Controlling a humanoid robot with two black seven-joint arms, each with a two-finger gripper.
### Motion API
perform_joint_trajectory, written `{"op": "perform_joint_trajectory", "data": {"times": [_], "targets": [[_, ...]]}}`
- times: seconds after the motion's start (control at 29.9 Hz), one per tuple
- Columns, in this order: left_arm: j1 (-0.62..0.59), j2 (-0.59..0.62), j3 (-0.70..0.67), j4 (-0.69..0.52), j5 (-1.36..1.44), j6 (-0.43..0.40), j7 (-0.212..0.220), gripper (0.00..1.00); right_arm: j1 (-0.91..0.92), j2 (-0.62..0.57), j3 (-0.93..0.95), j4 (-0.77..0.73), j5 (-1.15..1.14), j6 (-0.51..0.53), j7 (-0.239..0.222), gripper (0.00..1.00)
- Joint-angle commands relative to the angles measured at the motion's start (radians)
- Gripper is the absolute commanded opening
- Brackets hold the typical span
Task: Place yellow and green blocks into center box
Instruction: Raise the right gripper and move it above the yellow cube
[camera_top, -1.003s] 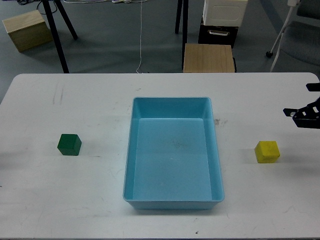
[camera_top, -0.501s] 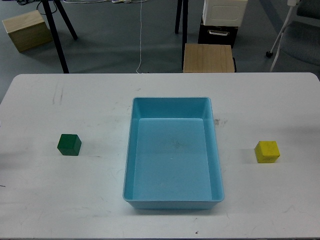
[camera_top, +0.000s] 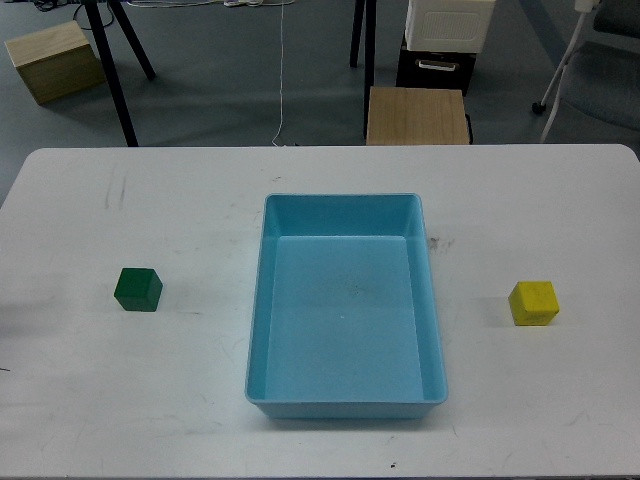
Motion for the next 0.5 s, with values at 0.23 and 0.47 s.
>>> {"op": "perform_joint_trajectory", "data": {"times": [0.23,0.47], "targets": [[0.002,0.011,0.000,0.000,0.000,0.000,0.000,1.00,0.263,0.338,-0.782,-0.119,0.389,-0.040,0.005,0.98],[0.005,0.006,0.000,0.004,0.008,0.000,0.000,1.00,0.328,0.385,-1.249,0.009,0.320,-0.040,0.015,0.98]]}}
